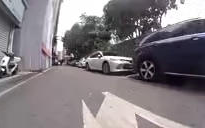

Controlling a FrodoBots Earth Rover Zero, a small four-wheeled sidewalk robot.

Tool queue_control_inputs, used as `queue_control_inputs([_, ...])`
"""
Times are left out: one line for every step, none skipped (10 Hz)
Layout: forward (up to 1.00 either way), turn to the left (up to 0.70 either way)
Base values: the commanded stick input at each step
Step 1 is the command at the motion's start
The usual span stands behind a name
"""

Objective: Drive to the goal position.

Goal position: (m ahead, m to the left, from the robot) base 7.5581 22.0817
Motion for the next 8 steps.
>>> queue_control_inputs([0.7,0.0])
queue_control_inputs([0.7,0.0])
queue_control_inputs([0.7,0.0])
queue_control_inputs([0.7,0.0])
queue_control_inputs([0.7,0.0])
queue_control_inputs([0.7,0.0])
queue_control_inputs([0.7,0.0])
queue_control_inputs([0.7,0.0])
